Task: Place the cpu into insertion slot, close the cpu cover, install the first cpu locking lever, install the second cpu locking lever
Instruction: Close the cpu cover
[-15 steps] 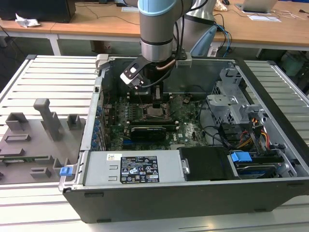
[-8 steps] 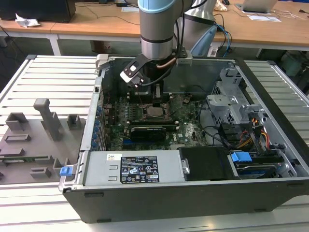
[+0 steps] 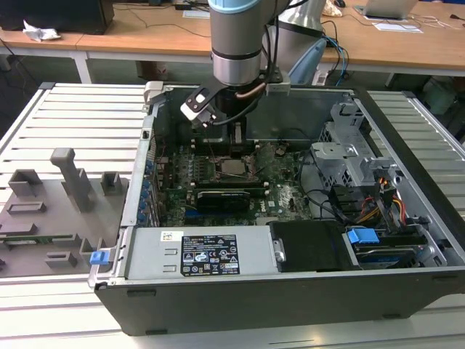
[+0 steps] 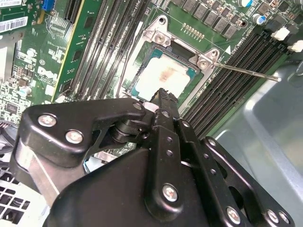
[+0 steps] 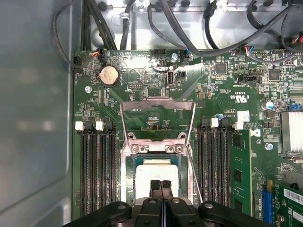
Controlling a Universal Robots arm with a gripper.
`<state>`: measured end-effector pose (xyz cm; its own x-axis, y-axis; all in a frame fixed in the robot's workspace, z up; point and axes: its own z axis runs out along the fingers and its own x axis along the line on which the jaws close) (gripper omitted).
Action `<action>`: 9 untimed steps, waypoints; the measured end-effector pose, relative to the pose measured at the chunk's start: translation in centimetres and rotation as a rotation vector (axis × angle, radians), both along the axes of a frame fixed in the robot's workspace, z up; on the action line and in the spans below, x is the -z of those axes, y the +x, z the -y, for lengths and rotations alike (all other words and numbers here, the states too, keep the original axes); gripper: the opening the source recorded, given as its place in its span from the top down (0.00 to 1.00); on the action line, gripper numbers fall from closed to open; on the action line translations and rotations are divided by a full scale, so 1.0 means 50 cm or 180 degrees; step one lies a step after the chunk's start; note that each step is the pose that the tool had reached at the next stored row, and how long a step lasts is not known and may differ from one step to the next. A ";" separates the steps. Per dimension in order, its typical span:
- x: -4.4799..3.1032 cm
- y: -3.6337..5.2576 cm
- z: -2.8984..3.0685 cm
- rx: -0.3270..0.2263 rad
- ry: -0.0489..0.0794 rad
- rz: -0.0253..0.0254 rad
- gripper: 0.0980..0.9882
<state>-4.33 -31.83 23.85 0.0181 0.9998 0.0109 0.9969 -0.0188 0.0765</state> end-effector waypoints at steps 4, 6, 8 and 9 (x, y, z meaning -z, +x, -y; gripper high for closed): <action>-0.004 0.000 0.000 0.0000 0.0000 0.0000 0.99; -0.008 0.000 0.000 0.0000 0.0000 0.0000 0.99; -0.012 0.000 0.000 0.0000 0.0000 0.0000 0.99; -0.014 0.000 0.000 0.0000 0.0000 0.0000 0.99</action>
